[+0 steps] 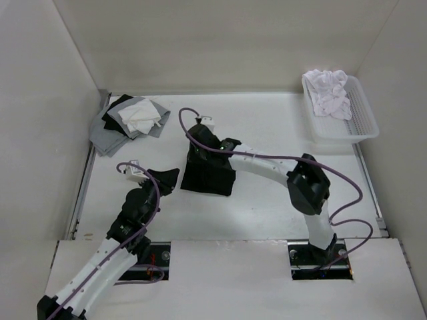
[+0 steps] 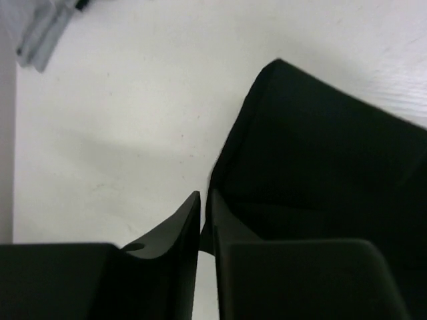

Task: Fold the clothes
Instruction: Fold the tank top

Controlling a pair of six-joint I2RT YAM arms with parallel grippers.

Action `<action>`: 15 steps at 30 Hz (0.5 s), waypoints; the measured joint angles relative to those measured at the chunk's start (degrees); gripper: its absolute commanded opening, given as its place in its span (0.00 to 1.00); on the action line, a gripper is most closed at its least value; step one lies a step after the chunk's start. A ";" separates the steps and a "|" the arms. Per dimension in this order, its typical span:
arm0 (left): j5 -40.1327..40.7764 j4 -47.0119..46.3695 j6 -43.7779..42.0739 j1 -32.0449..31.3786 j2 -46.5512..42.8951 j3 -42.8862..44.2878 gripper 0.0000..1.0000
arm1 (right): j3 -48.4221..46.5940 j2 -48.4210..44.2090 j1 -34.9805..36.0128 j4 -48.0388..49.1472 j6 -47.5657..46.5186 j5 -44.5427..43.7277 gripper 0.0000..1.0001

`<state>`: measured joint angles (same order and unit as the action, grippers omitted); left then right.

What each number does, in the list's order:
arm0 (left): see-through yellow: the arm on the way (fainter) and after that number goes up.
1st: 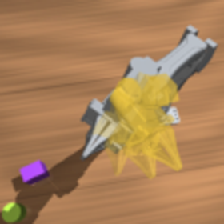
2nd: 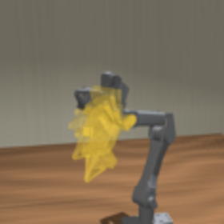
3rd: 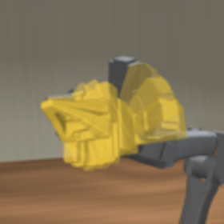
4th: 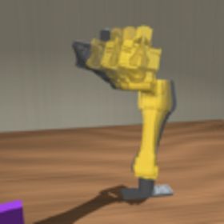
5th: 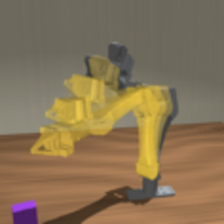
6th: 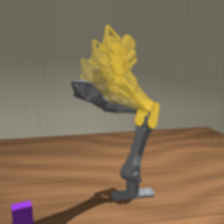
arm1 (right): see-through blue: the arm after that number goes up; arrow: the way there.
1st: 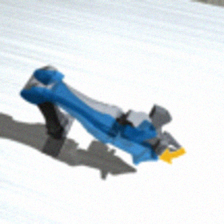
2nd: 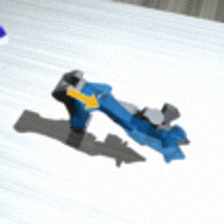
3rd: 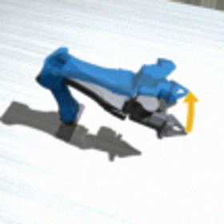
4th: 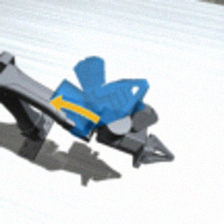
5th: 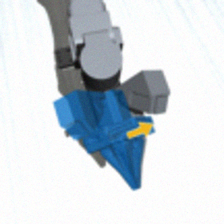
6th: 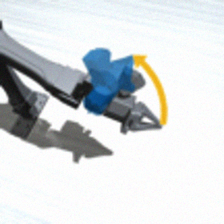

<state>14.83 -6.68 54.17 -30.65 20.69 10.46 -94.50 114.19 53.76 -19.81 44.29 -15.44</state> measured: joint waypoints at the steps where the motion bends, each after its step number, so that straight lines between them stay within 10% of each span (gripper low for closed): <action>1: -0.46 0.83 0.02 0.74 -0.31 -0.11 0.13 | -0.94 1.55 0.39 -0.15 0.24 0.42 0.25; 7: -2.43 1.46 0.13 2.91 3.32 -0.22 0.13 | 3.23 0.81 1.86 1.92 0.50 2.64 0.33; 15: -2.32 -9.90 0.09 -2.19 28.11 3.02 0.13 | 20.48 -13.20 -1.77 11.21 -1.03 4.81 0.00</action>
<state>12.51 -16.58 54.26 -32.84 48.80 13.47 -74.02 100.99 51.99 -8.60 43.27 -10.63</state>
